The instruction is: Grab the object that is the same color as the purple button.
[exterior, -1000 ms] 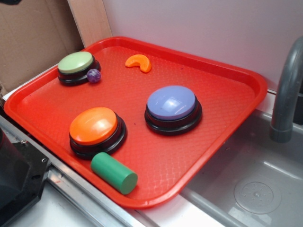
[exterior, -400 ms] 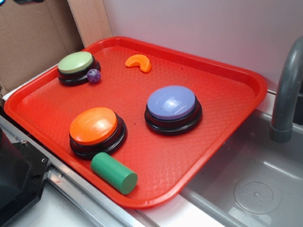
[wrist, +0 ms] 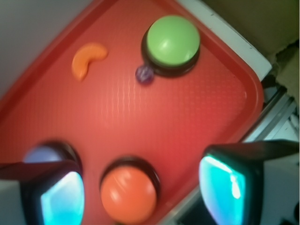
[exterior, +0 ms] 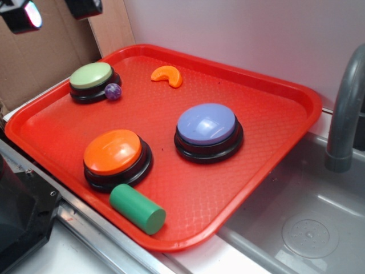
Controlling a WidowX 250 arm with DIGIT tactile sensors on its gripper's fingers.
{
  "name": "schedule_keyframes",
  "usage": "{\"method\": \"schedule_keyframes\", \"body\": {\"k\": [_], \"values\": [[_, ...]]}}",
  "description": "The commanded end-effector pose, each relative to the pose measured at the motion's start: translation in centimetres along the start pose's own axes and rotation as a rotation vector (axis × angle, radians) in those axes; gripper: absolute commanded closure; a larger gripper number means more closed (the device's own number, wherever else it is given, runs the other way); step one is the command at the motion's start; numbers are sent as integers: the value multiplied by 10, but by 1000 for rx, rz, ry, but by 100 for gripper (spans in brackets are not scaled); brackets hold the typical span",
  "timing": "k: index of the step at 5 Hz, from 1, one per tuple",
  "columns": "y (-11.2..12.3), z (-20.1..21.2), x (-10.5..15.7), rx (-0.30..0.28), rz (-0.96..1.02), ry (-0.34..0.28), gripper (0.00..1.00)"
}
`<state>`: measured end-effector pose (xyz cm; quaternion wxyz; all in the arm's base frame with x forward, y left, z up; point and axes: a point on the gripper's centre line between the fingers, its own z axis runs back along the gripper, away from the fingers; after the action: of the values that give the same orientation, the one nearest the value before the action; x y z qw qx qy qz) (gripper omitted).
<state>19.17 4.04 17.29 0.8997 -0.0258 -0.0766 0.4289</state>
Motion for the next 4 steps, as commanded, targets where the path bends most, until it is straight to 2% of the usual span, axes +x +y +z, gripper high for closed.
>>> {"method": "schedule_keyframes", "body": {"k": [1,2,4], "values": [[2,-45,41,124,206,-124,0],[5,-74,53,176,279,-162,0],[2,-118,65,195,337,-169,0]]}}
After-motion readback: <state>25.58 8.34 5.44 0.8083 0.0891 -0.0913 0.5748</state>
